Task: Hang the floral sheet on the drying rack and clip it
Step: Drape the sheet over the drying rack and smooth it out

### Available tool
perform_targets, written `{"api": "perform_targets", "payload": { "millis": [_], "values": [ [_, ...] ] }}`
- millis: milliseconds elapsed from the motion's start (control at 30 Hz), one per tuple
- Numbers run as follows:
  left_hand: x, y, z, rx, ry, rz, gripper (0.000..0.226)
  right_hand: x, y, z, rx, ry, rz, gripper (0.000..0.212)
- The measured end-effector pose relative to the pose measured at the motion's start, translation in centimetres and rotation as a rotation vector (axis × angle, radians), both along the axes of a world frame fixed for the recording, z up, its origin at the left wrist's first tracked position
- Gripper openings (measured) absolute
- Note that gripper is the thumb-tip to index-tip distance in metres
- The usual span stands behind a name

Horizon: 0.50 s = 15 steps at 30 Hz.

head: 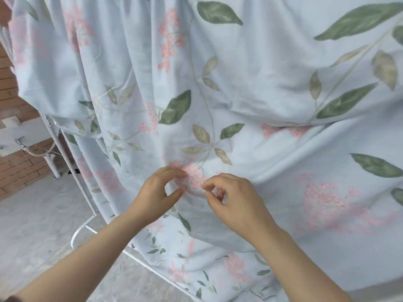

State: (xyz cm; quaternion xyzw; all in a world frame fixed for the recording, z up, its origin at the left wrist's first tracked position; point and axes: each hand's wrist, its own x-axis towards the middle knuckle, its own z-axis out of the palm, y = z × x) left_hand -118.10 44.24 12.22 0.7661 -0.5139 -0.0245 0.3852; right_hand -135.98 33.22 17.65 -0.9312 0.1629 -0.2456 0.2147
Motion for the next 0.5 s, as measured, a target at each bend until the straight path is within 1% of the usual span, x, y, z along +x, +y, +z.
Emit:
{"api": "perform_targets", "payload": {
  "millis": [33, 100, 167, 233, 333, 500],
  "values": [
    [0.3, -0.1, -0.2, 0.001, -0.004, -0.01, 0.034, 0.1, 0.2, -0.7, 0.017, -0.02, -0.041, 0.015],
    [1.0, -0.3, -0.5, -0.006, -0.015, -0.045, 0.037, 0.4, 0.1, -2.2, 0.035, -0.027, -0.113, 0.028],
    [1.7, -0.7, -1.0, -0.007, -0.028, -0.088, 0.039, 0.8, -0.5, -3.6, -0.044, 0.012, -0.163, 0.046],
    [2.4, -1.3, -1.7, -0.005, -0.035, -0.134, 0.039, 1.3, -1.4, -4.7, -0.093, 0.086, -0.208, 0.058],
    [3.5, -2.4, -2.9, -0.008, -0.045, -0.164, 0.041, 2.3, -2.6, -6.0, -0.092, 0.145, -0.267, 0.067],
    [5.1, -4.5, -4.5, -0.03, -0.082, -0.203, 0.048, 4.1, -4.3, -8.9, -0.134, 0.066, -0.332, 0.067]
  ]
}}
